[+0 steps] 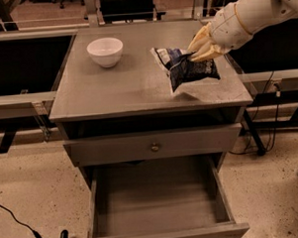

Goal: Pick blue chip bag from middle drawer and place on counter

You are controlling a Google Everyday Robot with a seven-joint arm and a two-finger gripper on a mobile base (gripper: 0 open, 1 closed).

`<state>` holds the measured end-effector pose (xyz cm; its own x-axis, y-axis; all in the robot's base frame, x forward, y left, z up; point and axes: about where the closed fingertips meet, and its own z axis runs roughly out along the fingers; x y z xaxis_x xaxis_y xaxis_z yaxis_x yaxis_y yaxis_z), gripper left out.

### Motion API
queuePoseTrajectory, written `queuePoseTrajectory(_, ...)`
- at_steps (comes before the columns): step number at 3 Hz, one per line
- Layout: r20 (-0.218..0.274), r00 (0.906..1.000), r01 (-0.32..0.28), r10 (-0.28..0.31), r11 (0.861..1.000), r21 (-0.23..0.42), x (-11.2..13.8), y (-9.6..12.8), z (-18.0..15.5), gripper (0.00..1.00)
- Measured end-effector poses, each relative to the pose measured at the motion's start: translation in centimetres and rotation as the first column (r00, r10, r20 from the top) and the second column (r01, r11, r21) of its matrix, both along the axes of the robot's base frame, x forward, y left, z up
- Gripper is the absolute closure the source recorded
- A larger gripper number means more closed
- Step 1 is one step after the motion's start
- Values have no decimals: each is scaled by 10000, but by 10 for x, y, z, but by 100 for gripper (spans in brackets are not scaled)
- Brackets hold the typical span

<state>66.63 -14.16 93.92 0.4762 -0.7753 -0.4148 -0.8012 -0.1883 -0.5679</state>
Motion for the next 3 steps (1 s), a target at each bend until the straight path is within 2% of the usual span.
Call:
queuePoseTrajectory(1, 812, 9955, 500, -487, 9986, -144, 17, -10, -10, 75)
queuePoseTrajectory(3, 862, 9950, 519, -508, 9986, -106, 19, -9, -9, 28)
